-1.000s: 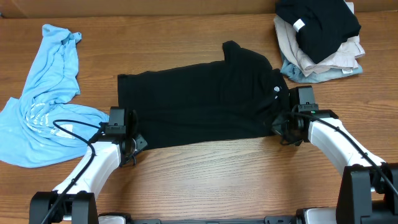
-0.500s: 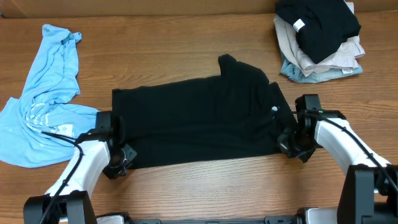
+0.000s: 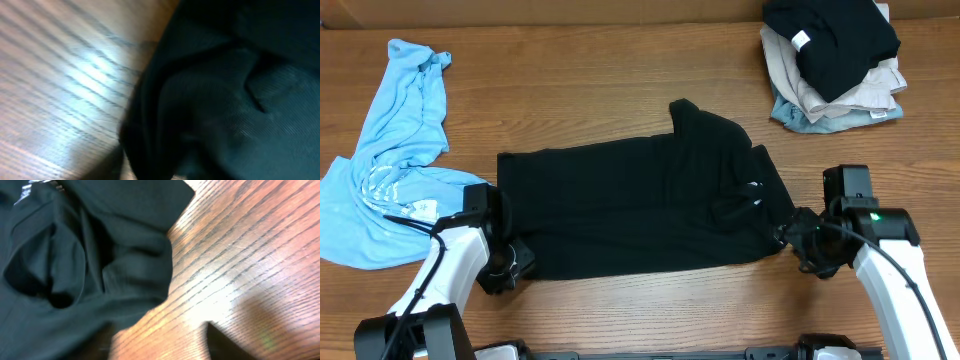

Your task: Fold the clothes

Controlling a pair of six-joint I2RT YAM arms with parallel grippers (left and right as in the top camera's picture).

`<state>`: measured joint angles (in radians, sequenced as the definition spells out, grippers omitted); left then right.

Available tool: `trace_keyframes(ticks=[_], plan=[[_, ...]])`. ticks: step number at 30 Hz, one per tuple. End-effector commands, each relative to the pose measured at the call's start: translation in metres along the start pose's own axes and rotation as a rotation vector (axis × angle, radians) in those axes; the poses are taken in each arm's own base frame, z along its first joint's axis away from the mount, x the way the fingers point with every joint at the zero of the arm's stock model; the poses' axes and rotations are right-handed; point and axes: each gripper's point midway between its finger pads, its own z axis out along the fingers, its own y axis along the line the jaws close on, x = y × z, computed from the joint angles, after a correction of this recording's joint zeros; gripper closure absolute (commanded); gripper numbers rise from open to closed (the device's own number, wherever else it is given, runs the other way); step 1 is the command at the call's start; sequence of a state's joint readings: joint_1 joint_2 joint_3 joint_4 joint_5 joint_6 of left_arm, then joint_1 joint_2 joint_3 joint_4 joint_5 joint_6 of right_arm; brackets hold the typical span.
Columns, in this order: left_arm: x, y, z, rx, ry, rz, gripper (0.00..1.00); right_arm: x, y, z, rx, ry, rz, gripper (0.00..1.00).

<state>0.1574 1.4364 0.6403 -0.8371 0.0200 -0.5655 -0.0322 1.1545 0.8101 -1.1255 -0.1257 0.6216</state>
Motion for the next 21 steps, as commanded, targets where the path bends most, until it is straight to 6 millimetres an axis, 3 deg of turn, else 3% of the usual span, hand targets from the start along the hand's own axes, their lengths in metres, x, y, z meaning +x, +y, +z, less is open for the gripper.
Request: trace_keyframes(ticks=[1, 3, 6, 9, 16, 18, 21], plan=[[0.004, -0.013, -0.001, 0.078, 0.033, 0.147, 0.19, -0.008, 0.007, -0.017, -0.033, -0.054, -0.034, 0.0], [0.003, -0.017, -0.004, 0.093, 0.034, 0.177, 0.09, -0.008, 0.009, -0.021, -0.039, -0.055, -0.043, 0.0], [-0.002, -0.022, -0.012, 0.112, 0.026, 0.218, 0.0, -0.01, 0.027, -0.033, -0.111, -0.058, -0.159, 0.0], [-0.017, -0.032, -0.035, 0.127, -0.006, 0.252, 0.0, -0.017, 0.046, -0.058, -0.148, -0.117, -0.316, 0.0], [-0.061, -0.064, -0.138, 0.189, -0.162, 0.36, 0.0, -0.029, 0.114, -0.142, -0.264, -0.267, -0.549, 0.0], [-0.073, -0.075, -0.17, 0.216, -0.244, 0.417, 0.0, -0.032, 0.135, -0.155, -0.287, -0.289, -0.617, 0.0], [-0.092, -0.092, -0.203, 0.25, -0.374, 0.503, 0.0, -0.041, 0.164, -0.159, -0.302, -0.305, -0.688, 0.0]])
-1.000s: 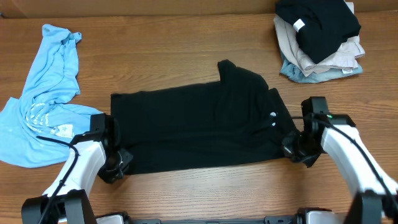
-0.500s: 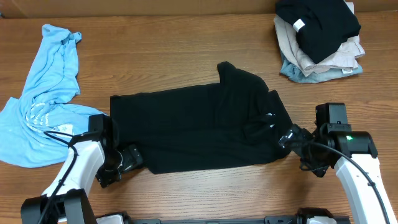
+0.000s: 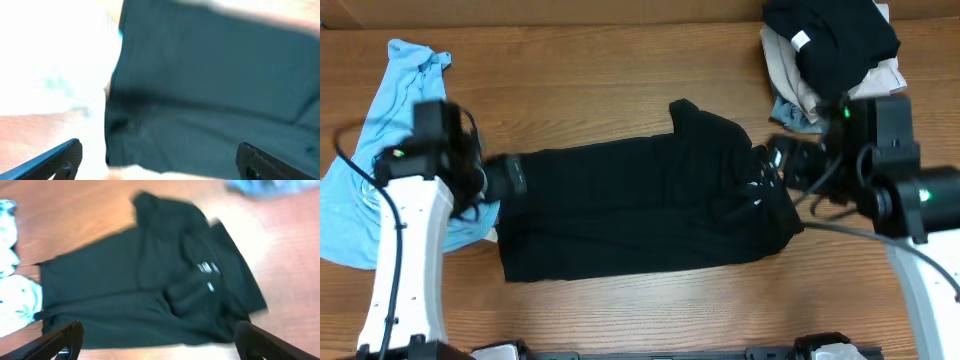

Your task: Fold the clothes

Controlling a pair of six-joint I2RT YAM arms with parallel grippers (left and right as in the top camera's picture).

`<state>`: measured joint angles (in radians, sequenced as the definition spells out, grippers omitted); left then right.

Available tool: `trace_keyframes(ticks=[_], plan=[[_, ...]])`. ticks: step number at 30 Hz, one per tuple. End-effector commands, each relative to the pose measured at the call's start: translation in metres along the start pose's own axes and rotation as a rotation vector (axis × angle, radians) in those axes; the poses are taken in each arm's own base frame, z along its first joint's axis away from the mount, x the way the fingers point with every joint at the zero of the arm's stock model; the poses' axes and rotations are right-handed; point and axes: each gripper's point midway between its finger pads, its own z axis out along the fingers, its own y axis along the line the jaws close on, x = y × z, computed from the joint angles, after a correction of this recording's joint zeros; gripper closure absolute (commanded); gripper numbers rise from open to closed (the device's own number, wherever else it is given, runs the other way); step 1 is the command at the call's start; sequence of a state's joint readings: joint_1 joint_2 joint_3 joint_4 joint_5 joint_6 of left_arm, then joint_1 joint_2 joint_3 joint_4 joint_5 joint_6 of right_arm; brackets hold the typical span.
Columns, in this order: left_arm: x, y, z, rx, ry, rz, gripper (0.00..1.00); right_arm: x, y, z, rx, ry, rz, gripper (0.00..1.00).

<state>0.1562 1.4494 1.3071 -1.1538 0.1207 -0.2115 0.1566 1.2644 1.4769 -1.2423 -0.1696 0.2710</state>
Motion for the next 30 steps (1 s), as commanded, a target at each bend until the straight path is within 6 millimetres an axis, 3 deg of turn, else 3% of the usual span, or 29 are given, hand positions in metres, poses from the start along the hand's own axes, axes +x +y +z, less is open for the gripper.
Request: trace_keyframes(ticks=[1, 5, 10, 16, 23, 26, 30], plan=[[-0.032, -0.017, -0.024, 0.037, -0.133, 0.151, 0.0, -0.024, 0.018, 0.016, -0.02, 0.003, -0.109, 0.0], [-0.071, -0.024, -0.019, 0.049, -0.262, 0.218, 0.0, -0.056, 0.03, 0.058, -0.028, -0.009, -0.147, 0.0], [-0.096, -0.025, 0.026, 0.039, -0.245, 0.282, 0.0, -0.089, 0.035, 0.106, -0.043, -0.067, -0.157, 0.0], [-0.097, -0.017, 0.093, 0.028, -0.128, 0.268, 0.02, -0.103, 0.033, 0.147, -0.046, -0.081, -0.195, 0.0], [-0.092, -0.01, 0.139, 0.02, -0.052, 0.258, 0.07, -0.102, 0.026, 0.173, -0.026, -0.055, -0.217, 0.02], [-0.093, -0.009, 0.154, 0.019, -0.043, 0.241, 0.15, -0.101, 0.025, 0.182, -0.025, -0.049, -0.218, 0.05], [-0.084, -0.003, 0.17, 0.005, 0.006, 0.152, 0.34, -0.098, 0.023, 0.193, -0.02, -0.031, -0.214, 0.1]])
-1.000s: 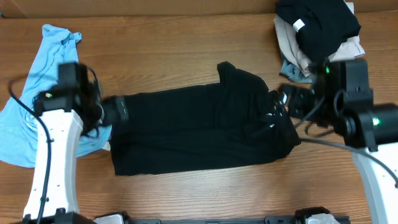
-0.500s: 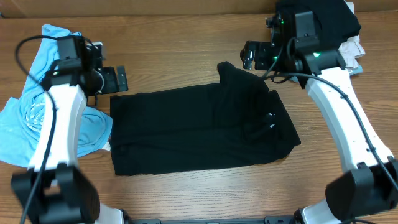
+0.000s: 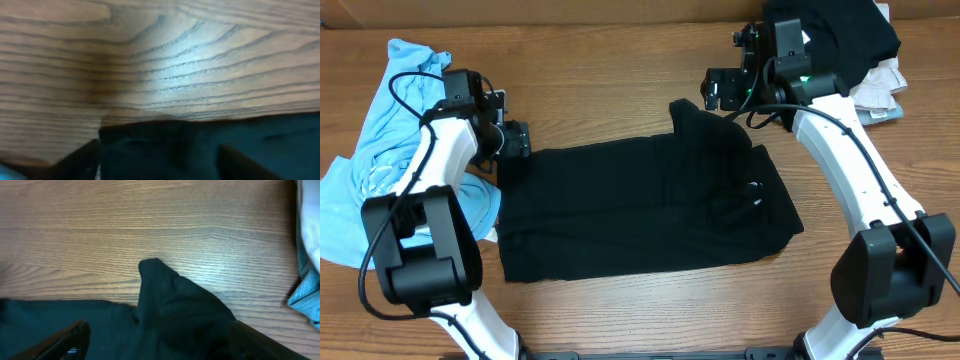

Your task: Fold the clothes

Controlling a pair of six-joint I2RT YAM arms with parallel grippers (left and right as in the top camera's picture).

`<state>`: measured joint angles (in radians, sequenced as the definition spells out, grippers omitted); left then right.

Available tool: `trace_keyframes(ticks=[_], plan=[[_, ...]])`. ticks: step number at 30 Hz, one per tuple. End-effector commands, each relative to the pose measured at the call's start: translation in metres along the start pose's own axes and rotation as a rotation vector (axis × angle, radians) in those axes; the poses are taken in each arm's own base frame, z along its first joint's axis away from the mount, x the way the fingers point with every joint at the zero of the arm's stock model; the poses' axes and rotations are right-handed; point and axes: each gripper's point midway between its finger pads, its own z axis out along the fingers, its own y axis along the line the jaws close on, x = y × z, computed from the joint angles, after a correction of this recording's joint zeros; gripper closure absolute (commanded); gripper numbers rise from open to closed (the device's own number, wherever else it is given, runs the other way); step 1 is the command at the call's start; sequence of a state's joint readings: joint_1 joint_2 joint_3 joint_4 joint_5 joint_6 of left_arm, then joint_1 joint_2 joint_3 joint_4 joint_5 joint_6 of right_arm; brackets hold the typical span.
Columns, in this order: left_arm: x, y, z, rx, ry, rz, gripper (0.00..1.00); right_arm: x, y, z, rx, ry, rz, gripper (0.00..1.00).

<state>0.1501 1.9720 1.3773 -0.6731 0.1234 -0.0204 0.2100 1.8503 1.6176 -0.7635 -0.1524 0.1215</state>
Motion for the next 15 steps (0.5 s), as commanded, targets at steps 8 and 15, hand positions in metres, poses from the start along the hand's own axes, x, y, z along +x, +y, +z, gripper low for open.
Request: trace_keyframes(ticks=[8, 15], plan=[[0.022, 0.002, 0.039, -0.012, 0.109, -0.223, 0.36, 0.001, 0.006, 0.029, -0.009, 0.016, -0.004, 0.11], [0.029, 0.003, 0.049, -0.017, 0.138, -0.229, 0.69, 0.006, 0.017, 0.047, -0.023, 0.025, -0.027, 0.12]])
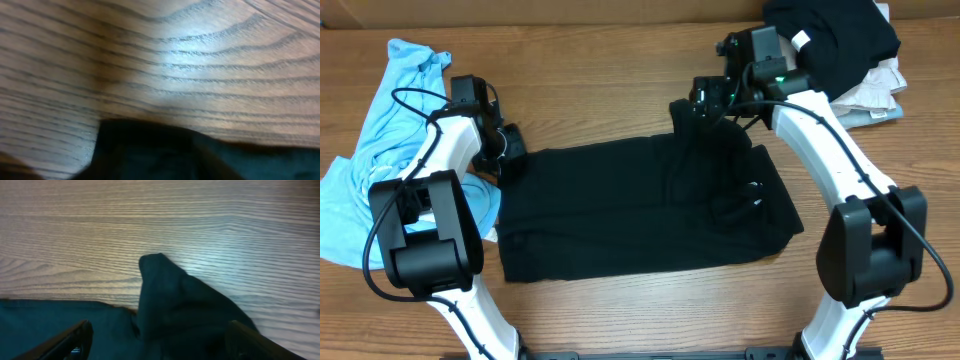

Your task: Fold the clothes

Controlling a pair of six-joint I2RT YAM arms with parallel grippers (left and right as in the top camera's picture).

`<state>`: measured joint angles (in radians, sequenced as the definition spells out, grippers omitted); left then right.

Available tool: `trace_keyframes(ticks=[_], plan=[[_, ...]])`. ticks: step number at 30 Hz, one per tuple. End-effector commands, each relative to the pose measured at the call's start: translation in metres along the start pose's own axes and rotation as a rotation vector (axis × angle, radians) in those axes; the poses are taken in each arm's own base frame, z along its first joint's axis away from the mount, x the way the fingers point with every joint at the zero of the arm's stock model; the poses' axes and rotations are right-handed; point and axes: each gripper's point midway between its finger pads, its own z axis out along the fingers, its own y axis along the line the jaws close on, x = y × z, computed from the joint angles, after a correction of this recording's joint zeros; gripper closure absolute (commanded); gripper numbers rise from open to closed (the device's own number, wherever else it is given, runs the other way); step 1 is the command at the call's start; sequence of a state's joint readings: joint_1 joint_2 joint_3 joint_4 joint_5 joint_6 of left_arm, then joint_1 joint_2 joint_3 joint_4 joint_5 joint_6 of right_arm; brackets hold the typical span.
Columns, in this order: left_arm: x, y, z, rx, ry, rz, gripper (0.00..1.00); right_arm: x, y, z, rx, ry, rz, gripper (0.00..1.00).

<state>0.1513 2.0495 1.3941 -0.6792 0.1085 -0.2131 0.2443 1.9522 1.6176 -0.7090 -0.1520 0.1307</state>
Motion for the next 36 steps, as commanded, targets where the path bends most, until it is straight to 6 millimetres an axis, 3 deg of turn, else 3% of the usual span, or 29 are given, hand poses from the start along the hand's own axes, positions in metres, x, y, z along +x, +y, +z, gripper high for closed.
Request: trace_keyframes(ticks=[1, 2, 4, 11, 19, 26, 36], plan=[[0.017, 0.0, 0.025, 0.0, 0.074, -0.027, 0.81, -0.011, 0.011, 0.005, -0.016, -0.036, -0.02, 0.14], [0.017, 0.0, 0.025, 0.001, 0.073, -0.027, 0.93, -0.013, 0.012, 0.008, -0.019, -0.044, -0.022, 0.14], [0.017, 0.0, 0.025, 0.0, 0.073, -0.027, 0.96, -0.016, 0.012, 0.014, -0.023, -0.059, -0.016, 0.15], [0.019, 0.0, 0.025, 0.0, 0.08, -0.028, 0.96, -0.017, 0.001, 0.055, 0.005, -0.074, -0.002, 0.16], [0.024, 0.001, 0.024, -0.006, 0.101, -0.029, 0.96, -0.016, -0.03, 0.098, 0.132, -0.112, -0.001, 0.16], [0.024, 0.001, 0.024, -0.007, 0.103, -0.029, 0.96, -0.009, -0.038, 0.117, 0.153, -0.105, 0.001, 0.27], [0.024, 0.006, 0.024, -0.036, 0.097, -0.028, 0.96, 0.014, -0.043, 0.137, 0.148, -0.035, 0.006, 0.3]])
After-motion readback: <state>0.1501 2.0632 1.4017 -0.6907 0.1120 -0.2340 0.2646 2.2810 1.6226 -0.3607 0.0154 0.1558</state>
